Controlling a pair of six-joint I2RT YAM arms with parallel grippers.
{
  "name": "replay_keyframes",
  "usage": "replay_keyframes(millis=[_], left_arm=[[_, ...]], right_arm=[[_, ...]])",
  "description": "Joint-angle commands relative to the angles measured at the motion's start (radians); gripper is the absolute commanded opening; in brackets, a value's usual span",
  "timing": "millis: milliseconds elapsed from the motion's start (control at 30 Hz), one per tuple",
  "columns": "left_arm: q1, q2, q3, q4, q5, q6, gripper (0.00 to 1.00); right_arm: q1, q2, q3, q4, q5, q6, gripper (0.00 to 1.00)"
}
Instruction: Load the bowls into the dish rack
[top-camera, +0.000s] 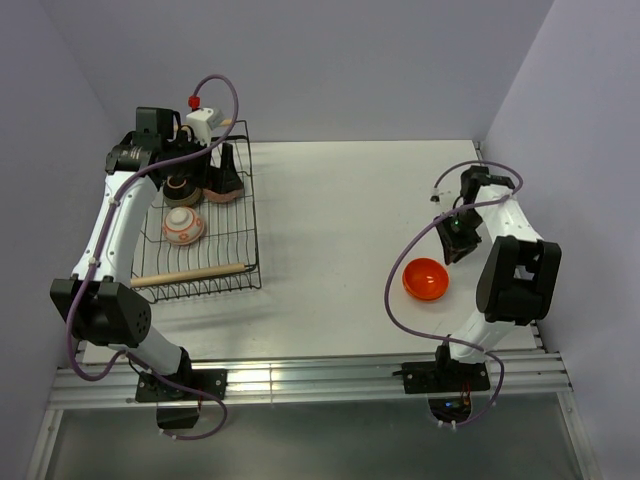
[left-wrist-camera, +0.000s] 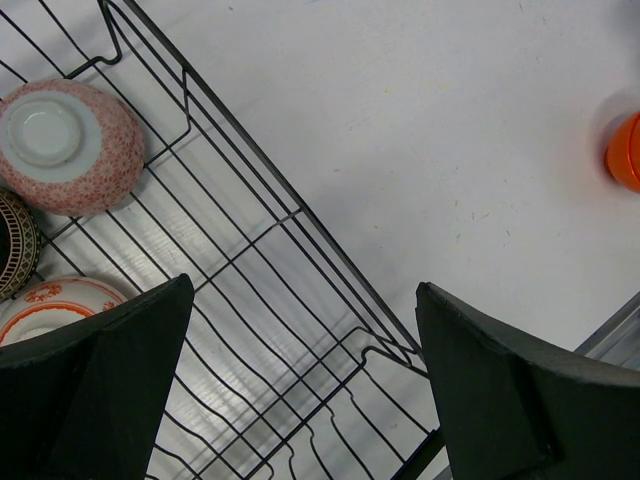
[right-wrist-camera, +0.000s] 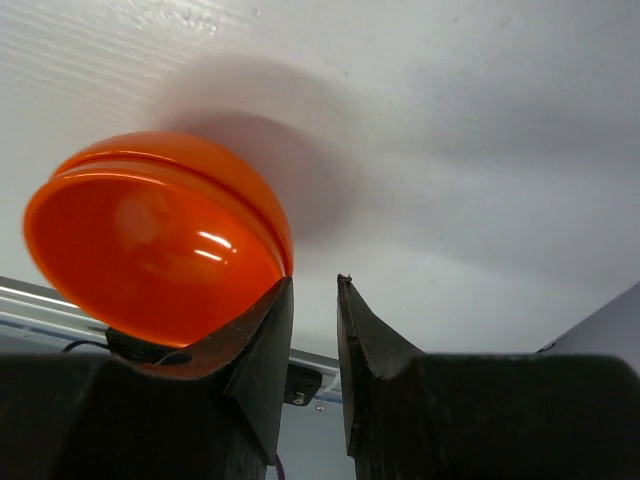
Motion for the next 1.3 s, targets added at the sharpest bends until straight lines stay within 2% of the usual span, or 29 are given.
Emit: replay_keyframes(millis=[0, 200, 433, 933, 1267], left_arm=[[-0.003, -0.029, 0.002, 0.023, 0.025, -0.006, 1.00], [-0.003, -0.029, -0.009, 0.034, 0.037, -0.012, 0.99], [-0.003, -0.023, -0.010, 0.033, 0.034, -0.016, 1.00], [-0.003, -0.009, -0.009, 0.018, 0.049, -0.010, 0.99], [-0.003, -0.014, -0.010, 0.020, 0.049, -0.010, 1.00]], right_arm=[[-0.023, -0.039, 0.088, -0.073, -0.074, 0.001, 0.33], [-0.014, -0.034, 0.059, -0.121, -0.108, -0.015, 0.35], [0.006, -0.026, -0.030, -0.058, -0.072, 0.001, 0.35], [0.026, 0.007, -0.062, 0.008, -0.032, 0.016, 0.34], [0.028, 0.009, -0.070, 0.019, -0.028, 0.011, 0.30]])
